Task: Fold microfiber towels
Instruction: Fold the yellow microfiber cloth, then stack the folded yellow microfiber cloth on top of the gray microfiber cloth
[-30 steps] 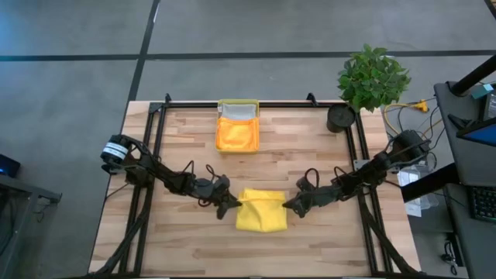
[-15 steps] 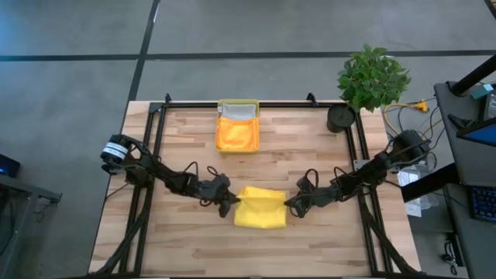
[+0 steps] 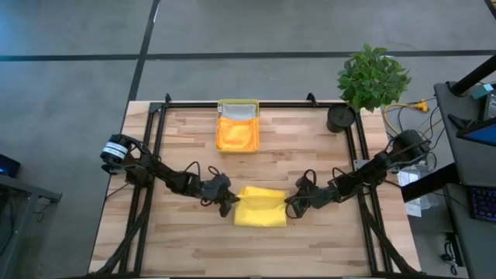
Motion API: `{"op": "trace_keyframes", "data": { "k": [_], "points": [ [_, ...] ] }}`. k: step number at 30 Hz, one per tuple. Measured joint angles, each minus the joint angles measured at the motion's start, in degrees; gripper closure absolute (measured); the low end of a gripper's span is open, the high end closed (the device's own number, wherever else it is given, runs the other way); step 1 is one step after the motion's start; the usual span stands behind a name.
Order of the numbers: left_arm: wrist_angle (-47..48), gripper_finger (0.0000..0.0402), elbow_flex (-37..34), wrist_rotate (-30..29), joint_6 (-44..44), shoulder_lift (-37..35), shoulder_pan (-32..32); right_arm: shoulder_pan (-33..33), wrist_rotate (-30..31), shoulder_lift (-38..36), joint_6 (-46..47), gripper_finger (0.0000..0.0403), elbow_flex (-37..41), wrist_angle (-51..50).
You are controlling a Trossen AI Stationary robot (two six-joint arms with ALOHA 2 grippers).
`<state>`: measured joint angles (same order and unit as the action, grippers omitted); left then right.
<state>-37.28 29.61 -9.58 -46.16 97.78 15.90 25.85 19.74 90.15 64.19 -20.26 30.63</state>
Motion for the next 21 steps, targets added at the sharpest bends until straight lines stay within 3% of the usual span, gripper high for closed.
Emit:
{"op": "trace_keyframes", "data": {
  "k": [8, 16, 21],
  "points": [
    [0.55, 0.0378, -0.17, -1.98, -1.59, 0.0, -0.63, -0.02, -0.08, 0.0, -1.23, 0.0375, -3.59, -10.27],
    [0.27, 0.0257, -0.17, -2.97, -6.43, -0.21, -1.33, -0.02, -0.13, -3.3, -2.5, 0.0311, -3.96, -11.02],
    [-1.93, 0.0192, 0.22, -2.95, -7.05, -0.44, -1.33, 0.37, -0.11, -8.18, -14.19, 0.0285, -5.32, -10.7]
  ]
}}
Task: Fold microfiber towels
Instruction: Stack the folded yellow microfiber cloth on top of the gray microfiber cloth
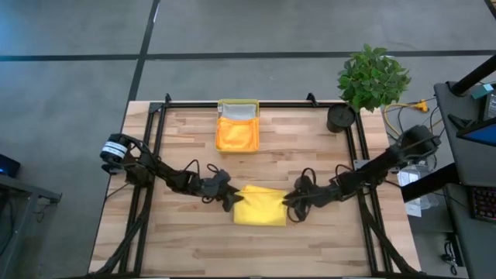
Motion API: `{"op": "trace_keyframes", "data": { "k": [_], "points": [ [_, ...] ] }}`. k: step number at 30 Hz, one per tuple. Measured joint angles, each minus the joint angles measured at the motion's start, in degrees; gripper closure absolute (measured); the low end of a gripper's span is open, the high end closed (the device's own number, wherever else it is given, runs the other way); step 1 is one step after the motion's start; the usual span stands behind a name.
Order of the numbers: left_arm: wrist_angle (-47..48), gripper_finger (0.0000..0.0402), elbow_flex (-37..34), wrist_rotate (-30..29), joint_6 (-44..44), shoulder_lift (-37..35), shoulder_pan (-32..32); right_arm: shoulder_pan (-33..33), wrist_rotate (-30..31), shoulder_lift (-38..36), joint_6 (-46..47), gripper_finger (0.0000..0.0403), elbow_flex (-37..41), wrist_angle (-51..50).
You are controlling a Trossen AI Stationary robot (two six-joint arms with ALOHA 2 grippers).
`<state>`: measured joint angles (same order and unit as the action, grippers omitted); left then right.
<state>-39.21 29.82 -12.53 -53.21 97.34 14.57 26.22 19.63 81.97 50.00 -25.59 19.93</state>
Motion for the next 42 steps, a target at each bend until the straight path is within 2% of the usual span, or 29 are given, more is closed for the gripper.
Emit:
{"op": "trace_keyframes", "data": {
  "k": [5, 10, 17, 25, 34, 42],
  "points": [
    [-0.08, 0.0169, 1.05, 0.04, 1.55, 0.0, 0.0, 0.4, -0.06, -0.41, -13.33, 0.0274, -4.15, -1.02],
    [-0.26, 0.0169, 2.1, 0.08, 2.56, -0.01, -0.53, -0.37, 1.6, 3.67, -15.34, 0.0266, -10.24, -12.63],
    [-0.32, 0.0169, 3.67, 0.15, 2.95, -0.02, -1.78, 0.45, 1.04, 13.1, -21.97, 0.0273, -18.36, -12.65],
    [-0.19, 0.0169, 3.59, 0.91, 1.05, -0.02, -2.14, 2.61, -2.84, 19.84, -17.84, 0.0282, -21.94, -19.25],
    [-0.36, 0.0169, 3.79, 4.57, 0.83, -0.02, -2.1, 4.9, -0.04, 15.72, -15.47, 0.0284, -21.96, -20.43],
    [-0.71, 0.0169, 4.54, 4.94, 1.17, -0.09, -2.08, 6.93, -0.12, 17.86, -7.85, 0.0306, -21.77, -28.0]
  ]
}}
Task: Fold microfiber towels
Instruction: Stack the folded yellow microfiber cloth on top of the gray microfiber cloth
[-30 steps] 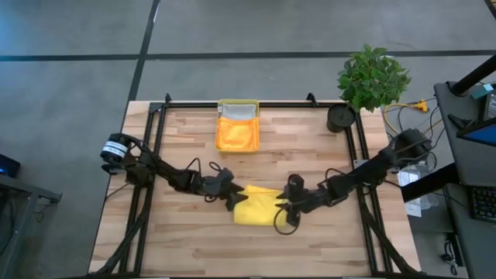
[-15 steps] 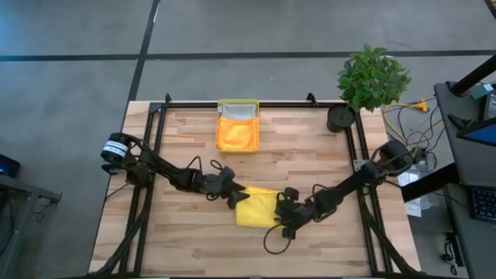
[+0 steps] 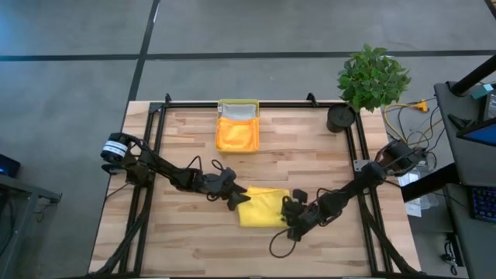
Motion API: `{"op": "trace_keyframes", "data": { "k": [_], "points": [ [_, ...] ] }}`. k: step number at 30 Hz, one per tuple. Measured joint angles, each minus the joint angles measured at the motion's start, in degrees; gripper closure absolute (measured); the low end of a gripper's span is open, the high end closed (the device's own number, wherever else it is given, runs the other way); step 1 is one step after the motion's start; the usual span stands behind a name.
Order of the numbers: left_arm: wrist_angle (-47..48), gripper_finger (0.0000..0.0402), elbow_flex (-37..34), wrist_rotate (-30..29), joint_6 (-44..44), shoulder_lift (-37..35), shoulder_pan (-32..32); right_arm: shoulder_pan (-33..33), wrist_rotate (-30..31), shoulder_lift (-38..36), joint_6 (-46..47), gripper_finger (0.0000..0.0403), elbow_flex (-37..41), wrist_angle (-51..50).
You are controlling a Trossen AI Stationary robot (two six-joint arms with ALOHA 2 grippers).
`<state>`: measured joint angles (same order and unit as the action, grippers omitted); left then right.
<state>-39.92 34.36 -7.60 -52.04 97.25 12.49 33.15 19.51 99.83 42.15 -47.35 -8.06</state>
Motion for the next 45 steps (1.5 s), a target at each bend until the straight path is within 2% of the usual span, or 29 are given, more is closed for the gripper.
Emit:
{"op": "trace_keyframes", "data": {
  "k": [7, 12, 18, 23, 25, 31, 35, 45],
  "points": [
    [0.33, 0.017, 0.01, -0.04, 3.09, 0.0, -0.08, 0.31, 0.21, -3.97, 1.41, 0.0329, -0.66, 0.07],
    [6.06, 0.0203, 1.62, -0.28, 7.19, 0.0, -0.31, 1.28, -0.56, -3.99, 2.61, 0.0345, -1.57, -0.41],
    [23.28, 0.0266, 12.08, -0.43, 19.97, 1.18, -1.27, 1.18, -1.86, -3.17, 6.59, 0.0356, -1.68, -1.41],
    [33.94, 0.0316, 21.69, -2.55, 28.4, 5.9, -2.91, 1.22, -4.93, -3.33, 8.62, 0.0359, -1.71, -2.05],
    [36.64, 0.0333, 24.18, -2.21, 28.54, 8.41, -3.94, 1.22, -6.86, -2.8, 9.49, 0.036, -1.68, -2.27],
    [44.12, 0.0373, 29.32, 5.6, 28.4, 13.9, -4.7, 0.71, -7.39, -1.54, 13.12, 0.036, -1.6, -8.42],
    [48.93, 0.0391, 29.74, 6.05, 26.6, 14.04, -2.78, -0.59, -6.25, -1.7, 12.78, 0.036, -1.59, -12.5],
    [49.53, 0.04, 30.48, 9.67, 17.89, 13.53, 5.62, -7.26, -4.28, -1.71, 5.84, 0.036, -1.44, -13.0]
  ]
}}
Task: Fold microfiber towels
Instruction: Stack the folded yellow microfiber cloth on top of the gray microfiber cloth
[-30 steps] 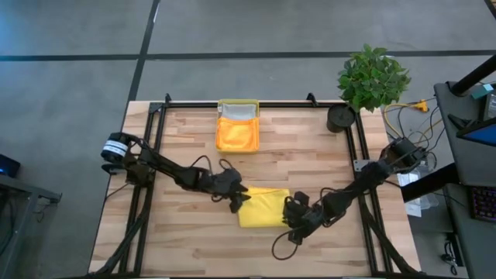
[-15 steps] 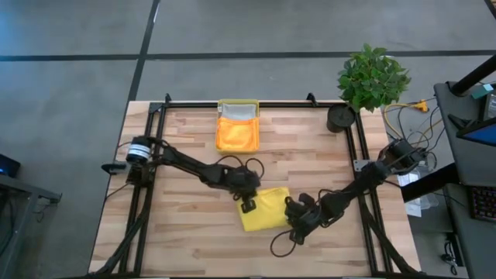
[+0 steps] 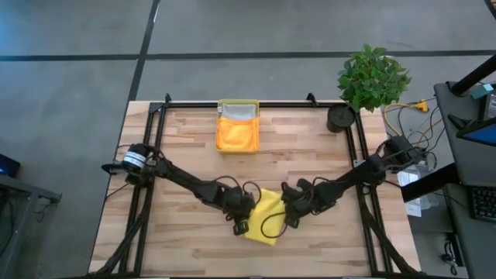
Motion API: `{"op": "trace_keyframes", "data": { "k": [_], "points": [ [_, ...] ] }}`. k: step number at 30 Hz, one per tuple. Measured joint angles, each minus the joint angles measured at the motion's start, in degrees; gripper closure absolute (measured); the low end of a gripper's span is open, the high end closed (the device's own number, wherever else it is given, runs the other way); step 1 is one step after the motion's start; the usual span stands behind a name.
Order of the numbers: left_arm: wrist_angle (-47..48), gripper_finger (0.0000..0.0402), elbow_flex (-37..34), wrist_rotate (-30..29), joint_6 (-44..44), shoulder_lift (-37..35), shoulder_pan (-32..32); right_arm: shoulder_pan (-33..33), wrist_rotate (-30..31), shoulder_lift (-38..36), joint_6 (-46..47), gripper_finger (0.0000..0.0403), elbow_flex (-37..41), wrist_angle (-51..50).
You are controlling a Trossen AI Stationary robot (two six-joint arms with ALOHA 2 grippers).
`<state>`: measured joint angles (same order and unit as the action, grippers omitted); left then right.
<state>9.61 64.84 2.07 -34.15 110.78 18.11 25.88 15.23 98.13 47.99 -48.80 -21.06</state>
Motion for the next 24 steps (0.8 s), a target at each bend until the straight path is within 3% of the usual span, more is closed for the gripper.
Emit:
{"op": "trace_keyframes", "data": {
  "k": [10, 17, 24],
  "points": [
    [0.89, 0.0401, -1.47, -4.25, -3.02, -4.4, 2.71, 1.23, 2.62, -4.49, -1.07, 0.036, 0.2, 0.04],
    [0.62, 0.0401, -1.62, -9.89, -3.62, -4.42, 2.53, 3.64, -1.67, -4.32, -2.86, 0.036, 0.0, 16.27],
    [0.39, 0.0401, -1.88, -10.77, -9.2, -3.92, 2.53, 3.7, -2.13, -1.7, -1.21, 0.036, 0.0, 18.43]
  ]
}}
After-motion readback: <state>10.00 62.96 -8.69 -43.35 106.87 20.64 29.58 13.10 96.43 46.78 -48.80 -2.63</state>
